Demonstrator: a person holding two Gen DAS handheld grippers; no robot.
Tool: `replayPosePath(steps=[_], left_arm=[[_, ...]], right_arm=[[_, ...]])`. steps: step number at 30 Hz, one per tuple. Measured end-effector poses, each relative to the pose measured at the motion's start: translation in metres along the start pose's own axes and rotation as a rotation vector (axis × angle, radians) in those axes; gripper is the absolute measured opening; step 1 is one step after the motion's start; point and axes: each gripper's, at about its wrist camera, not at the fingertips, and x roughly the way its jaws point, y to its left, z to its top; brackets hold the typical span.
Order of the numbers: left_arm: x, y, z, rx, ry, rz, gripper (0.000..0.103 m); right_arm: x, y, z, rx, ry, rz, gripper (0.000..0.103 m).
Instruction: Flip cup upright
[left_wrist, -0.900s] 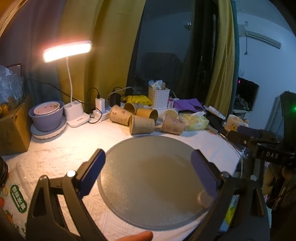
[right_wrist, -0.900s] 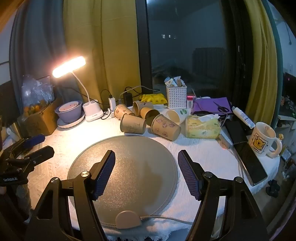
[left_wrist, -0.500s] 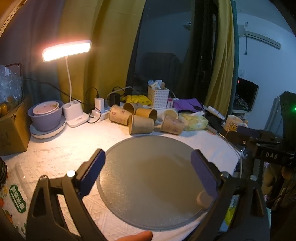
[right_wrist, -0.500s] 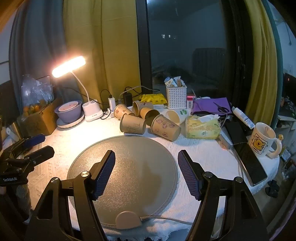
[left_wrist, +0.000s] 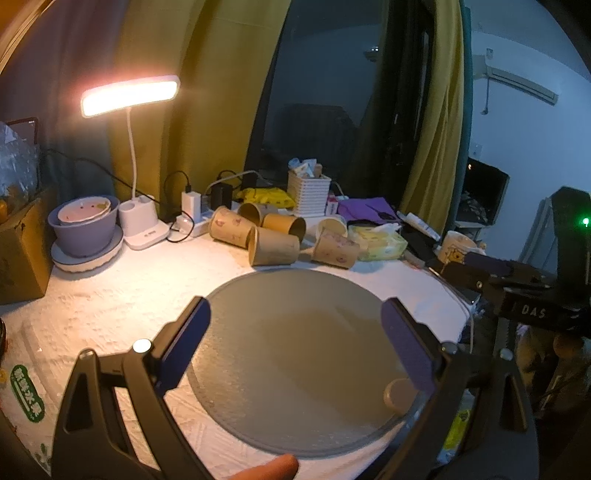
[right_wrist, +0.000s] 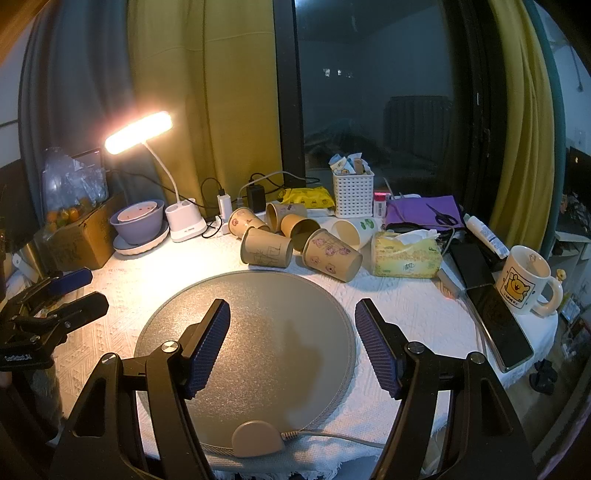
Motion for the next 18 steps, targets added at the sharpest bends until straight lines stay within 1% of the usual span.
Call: replayPosePath(steps=[18], left_arm=[[-0.0001, 0.0016, 0.0002, 0.01, -0.001, 0.022, 0.095]], right_arm=[[-0.0007, 0.0057, 0.0019, -0.004, -0.002, 0.002, 0.073]])
